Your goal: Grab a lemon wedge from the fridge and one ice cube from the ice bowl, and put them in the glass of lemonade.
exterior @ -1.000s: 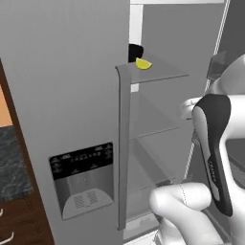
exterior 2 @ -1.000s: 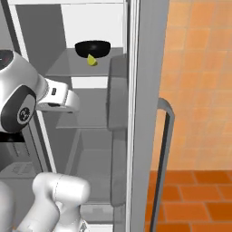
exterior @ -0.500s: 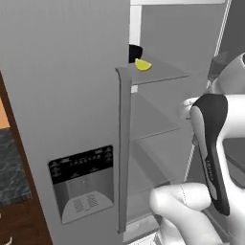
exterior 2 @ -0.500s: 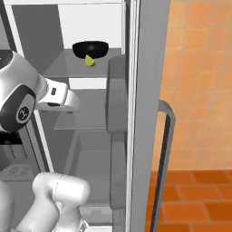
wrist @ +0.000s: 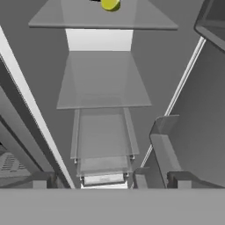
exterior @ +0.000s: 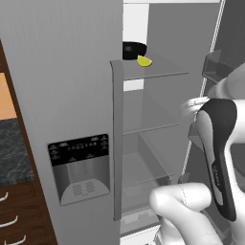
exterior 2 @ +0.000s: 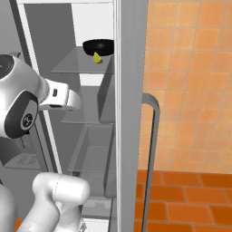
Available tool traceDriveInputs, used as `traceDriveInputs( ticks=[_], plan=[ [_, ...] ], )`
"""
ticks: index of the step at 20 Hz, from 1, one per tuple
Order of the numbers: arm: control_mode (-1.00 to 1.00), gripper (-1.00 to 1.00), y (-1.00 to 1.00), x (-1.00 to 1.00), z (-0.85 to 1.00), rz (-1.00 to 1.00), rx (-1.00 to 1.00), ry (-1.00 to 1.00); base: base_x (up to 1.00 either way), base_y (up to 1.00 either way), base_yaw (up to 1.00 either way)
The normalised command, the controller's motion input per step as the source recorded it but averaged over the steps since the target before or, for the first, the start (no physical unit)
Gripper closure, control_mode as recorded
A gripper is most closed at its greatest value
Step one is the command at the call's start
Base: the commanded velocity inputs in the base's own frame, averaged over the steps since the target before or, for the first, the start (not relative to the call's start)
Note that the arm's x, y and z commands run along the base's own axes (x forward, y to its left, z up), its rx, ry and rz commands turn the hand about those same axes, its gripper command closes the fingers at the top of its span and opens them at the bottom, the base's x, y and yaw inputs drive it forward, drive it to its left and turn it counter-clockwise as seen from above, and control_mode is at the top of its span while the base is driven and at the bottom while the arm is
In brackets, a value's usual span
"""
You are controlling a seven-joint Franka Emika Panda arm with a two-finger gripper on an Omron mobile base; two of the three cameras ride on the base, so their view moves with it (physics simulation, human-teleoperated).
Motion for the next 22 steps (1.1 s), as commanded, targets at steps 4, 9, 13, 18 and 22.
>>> traceDriveInputs(
  ticks=[4,9,13,18,22],
  plan=[
    [-1.0,-1.0,0.1,-0.05,0.48,0.03,0.01,-0.26,0.0,0.0,0.0],
    [-1.0,-1.0,0.33,0.16,0.92,0.01,0.06,-0.33,0.0,0.0,0.0],
    [-1.0,-1.0,0.01,0.82,0.37,0.0,0.06,0.0,0.0,0.0,0.0],
    [-1.0,-1.0,-0.01,1.0,-0.04,-0.05,0.0,0.14,0.0,0.0,0.0],
    [-1.0,-1.0,-0.06,0.81,-0.27,0.01,0.0,0.19,0.0,0.0,0.0]
  ],
)
